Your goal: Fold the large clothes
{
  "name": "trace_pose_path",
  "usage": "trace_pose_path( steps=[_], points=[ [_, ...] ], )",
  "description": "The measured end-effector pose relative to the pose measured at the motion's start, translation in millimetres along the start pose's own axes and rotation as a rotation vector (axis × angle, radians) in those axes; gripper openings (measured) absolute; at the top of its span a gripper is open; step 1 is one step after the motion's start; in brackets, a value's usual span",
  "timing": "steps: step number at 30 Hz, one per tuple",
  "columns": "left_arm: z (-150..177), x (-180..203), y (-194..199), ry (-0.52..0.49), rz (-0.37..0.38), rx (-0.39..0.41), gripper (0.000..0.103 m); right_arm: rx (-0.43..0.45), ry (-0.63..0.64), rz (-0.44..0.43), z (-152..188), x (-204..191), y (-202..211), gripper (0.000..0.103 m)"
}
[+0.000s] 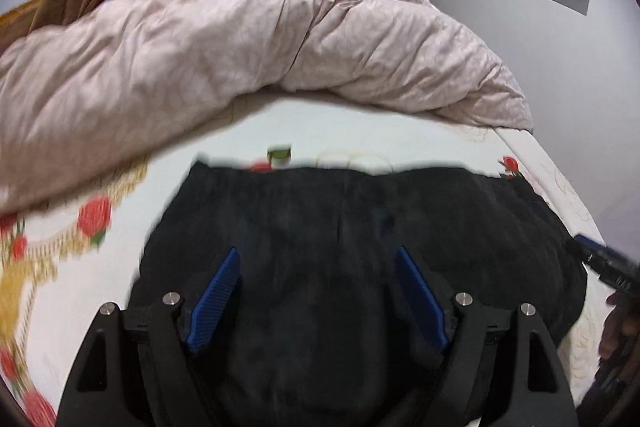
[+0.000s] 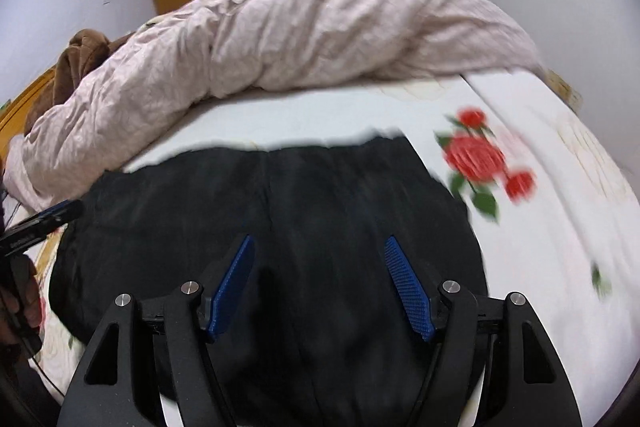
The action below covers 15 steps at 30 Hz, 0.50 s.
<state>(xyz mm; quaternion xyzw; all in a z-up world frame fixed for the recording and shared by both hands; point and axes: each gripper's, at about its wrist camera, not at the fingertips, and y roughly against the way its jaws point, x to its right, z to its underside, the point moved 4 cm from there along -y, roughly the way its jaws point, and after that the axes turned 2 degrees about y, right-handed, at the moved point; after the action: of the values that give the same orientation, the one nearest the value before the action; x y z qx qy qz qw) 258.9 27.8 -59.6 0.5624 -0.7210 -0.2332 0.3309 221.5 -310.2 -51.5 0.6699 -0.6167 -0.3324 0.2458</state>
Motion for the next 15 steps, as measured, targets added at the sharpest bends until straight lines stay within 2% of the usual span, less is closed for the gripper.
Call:
trace_pose_path(
  steps=[3, 4, 11, 15],
  points=[
    [25.4, 0.0, -19.0, 0.011, -0.008, -0.060, 0.083, -0.060, -0.022, 0.013, 25.8, 8.8, -17.2, 0.069],
    [28.3, -0.1, -24.1, 0.009, -0.017, -0.056, 0.084, -0.064, -0.003, 0.021, 27.6, 8.5, -24.3, 0.069],
    [15.8, 0.0, -51.2, 0.004, -0.068, -0.065, 0.087, -0.103, 0.018, 0.050, 14.0, 12.3, -58.6, 0.069],
    [12.8, -0.7, -49.3, 0.000, -0.064, -0.088, 0.086, -0.122, 0.015, 0.064, 12.4, 10.8, -52.9, 0.069]
  ],
)
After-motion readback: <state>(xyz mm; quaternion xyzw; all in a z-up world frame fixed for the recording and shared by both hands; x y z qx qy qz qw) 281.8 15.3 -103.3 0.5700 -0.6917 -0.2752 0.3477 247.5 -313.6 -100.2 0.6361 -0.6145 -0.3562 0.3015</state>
